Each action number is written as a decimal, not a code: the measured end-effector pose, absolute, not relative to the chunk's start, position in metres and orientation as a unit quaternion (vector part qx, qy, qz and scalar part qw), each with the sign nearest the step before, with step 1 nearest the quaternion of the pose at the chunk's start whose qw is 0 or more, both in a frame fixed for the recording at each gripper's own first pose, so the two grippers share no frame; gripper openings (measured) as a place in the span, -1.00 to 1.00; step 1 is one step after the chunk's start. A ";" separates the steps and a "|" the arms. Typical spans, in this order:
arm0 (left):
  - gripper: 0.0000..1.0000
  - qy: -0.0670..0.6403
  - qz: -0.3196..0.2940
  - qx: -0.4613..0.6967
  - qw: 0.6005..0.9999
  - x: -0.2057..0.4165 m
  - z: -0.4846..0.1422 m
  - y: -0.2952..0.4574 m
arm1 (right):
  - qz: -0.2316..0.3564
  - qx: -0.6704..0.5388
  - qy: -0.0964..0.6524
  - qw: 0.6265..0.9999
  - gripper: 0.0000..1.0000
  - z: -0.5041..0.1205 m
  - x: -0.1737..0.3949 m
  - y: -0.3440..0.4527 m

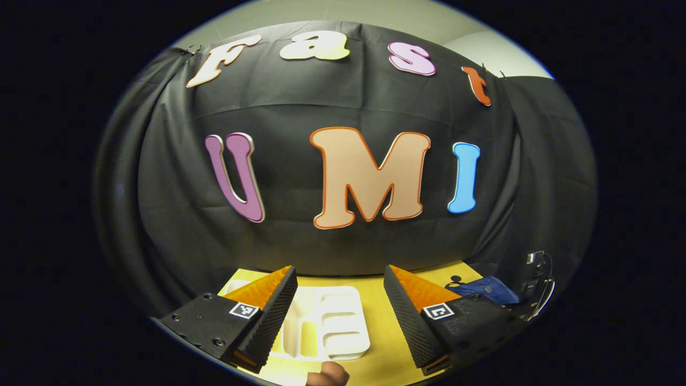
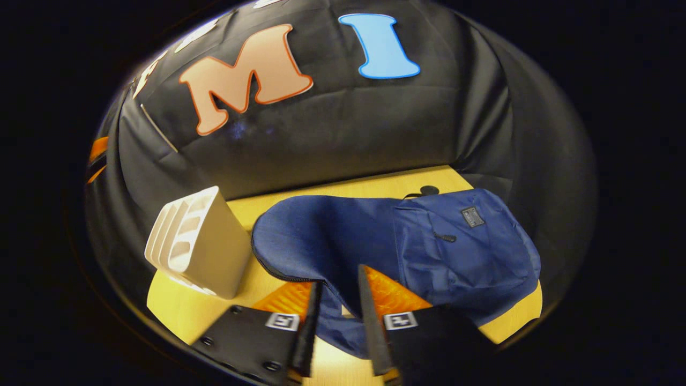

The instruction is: Open the schoolbag, grab two books from the bookshelf and put them into the schoolbag.

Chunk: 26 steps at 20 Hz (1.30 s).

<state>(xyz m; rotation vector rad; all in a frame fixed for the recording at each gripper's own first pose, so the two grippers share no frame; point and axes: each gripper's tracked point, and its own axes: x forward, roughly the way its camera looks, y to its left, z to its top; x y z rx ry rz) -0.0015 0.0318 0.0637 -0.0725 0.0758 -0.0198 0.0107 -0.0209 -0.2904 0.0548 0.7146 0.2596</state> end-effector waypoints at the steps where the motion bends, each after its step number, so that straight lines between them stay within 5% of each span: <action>1: 0.84 0.037 -0.007 -0.040 0.998 -0.006 0.064 0.039 | 0.126 0.014 0.354 0.926 -0.02 -0.296 0.005 -0.018; 5: 0.89 0.044 0.001 -0.046 0.998 -0.017 0.057 0.066 | 0.125 -0.014 0.362 0.924 1.00 -0.309 -0.023 -0.001; 11: 0.90 0.037 0.006 -0.048 0.998 -0.029 0.056 0.097 | 0.111 0.012 0.328 0.938 1.00 -0.274 -0.051 0.031; 20: 0.90 0.013 -0.008 -0.036 0.999 -0.032 0.068 0.097 | 0.100 0.030 0.127 0.986 1.00 -0.061 -0.041 0.058; 26: 0.90 -0.008 -0.002 -0.013 1.000 -0.033 0.081 0.087 | 0.107 0.021 0.060 0.992 1.00 0.003 -0.044 0.062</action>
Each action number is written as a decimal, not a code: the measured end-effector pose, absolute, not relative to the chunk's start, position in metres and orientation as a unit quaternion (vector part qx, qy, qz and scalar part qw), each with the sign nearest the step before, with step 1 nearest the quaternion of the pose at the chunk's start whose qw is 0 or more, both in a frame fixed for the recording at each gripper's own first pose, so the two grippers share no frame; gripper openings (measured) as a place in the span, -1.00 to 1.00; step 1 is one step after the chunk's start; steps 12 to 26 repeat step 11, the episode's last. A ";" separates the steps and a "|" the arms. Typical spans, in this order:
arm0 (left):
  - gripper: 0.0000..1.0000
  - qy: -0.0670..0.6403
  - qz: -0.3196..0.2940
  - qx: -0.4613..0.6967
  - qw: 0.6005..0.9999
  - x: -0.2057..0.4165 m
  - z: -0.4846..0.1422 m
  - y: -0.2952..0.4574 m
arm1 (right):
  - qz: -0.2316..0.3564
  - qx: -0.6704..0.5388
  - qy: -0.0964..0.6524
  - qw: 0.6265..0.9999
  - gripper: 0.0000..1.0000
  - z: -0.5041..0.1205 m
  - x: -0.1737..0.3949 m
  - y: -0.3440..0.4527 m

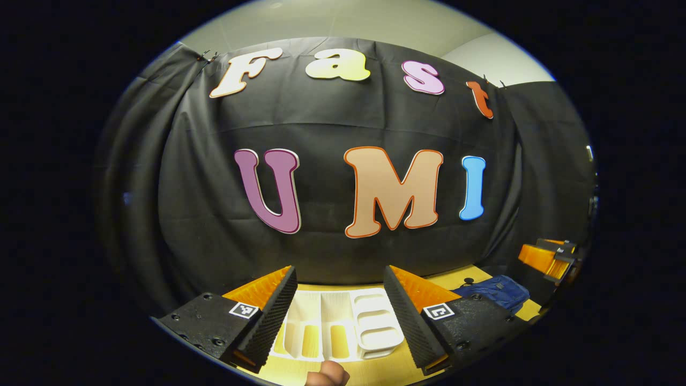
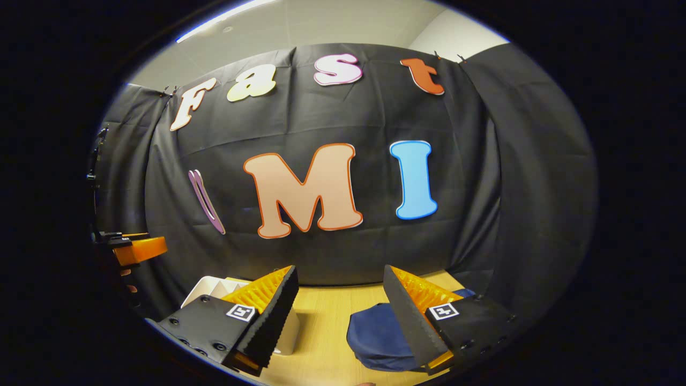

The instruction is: Open the schoolbag, grab two books from the bookshelf and put them into the schoolbag.

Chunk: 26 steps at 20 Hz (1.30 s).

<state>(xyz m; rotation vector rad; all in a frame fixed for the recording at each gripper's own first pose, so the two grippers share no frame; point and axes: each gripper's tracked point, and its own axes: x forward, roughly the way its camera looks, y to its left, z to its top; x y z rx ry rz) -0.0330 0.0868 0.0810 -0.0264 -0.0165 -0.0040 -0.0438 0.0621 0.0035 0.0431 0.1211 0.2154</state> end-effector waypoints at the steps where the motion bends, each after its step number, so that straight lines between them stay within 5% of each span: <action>1: 0.90 -0.010 -0.003 -0.012 1.000 -0.034 0.082 0.082 | 0.099 0.017 0.050 0.994 1.00 0.011 -0.045 0.059; 26: 0.87 -0.017 -0.007 0.000 1.000 -0.036 0.087 0.067 | 0.125 0.009 -0.003 0.992 0.99 0.054 -0.045 0.076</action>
